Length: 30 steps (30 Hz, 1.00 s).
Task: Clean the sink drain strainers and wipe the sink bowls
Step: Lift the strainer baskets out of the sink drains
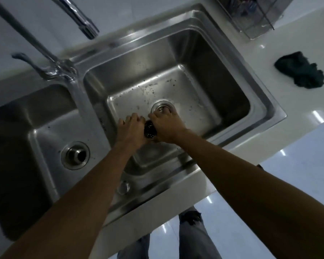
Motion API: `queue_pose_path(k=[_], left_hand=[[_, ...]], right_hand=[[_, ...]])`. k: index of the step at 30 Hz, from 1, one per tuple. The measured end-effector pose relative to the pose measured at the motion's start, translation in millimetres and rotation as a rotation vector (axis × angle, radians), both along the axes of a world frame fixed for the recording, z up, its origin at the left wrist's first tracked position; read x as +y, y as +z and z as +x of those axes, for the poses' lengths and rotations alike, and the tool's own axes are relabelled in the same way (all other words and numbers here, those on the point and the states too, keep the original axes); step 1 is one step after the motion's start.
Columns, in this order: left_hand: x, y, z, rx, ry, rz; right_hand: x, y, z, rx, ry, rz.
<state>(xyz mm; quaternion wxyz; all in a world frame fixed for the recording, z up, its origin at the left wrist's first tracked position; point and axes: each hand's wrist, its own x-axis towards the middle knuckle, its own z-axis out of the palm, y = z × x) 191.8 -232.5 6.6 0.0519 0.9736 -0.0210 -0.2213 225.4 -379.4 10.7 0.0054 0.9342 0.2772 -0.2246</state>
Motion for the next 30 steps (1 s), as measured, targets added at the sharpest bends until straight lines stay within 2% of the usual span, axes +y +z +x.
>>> queue_pose_path(k=[6, 11, 20, 25, 30], left_hand=[[7, -39, 10, 0.117, 0.058, 0.087], [5, -56, 7, 0.128, 0.097, 0.127], [2, -50, 18, 0.171, 0.160, -0.049], [-24, -48, 40, 0.066, 0.107, -0.069], [-59, -67, 55, -0.026, 0.119, -0.081]], right_hand=[[17, -46, 16, 0.009, 0.133, -0.031], [23, -67, 18, 0.007, 0.191, -0.025], [-13, -61, 41, 0.058, 0.180, 0.001], [-58, -58, 73, 0.048, 0.077, -0.064], [-76, -78, 87, 0.012, 0.074, -0.173]])
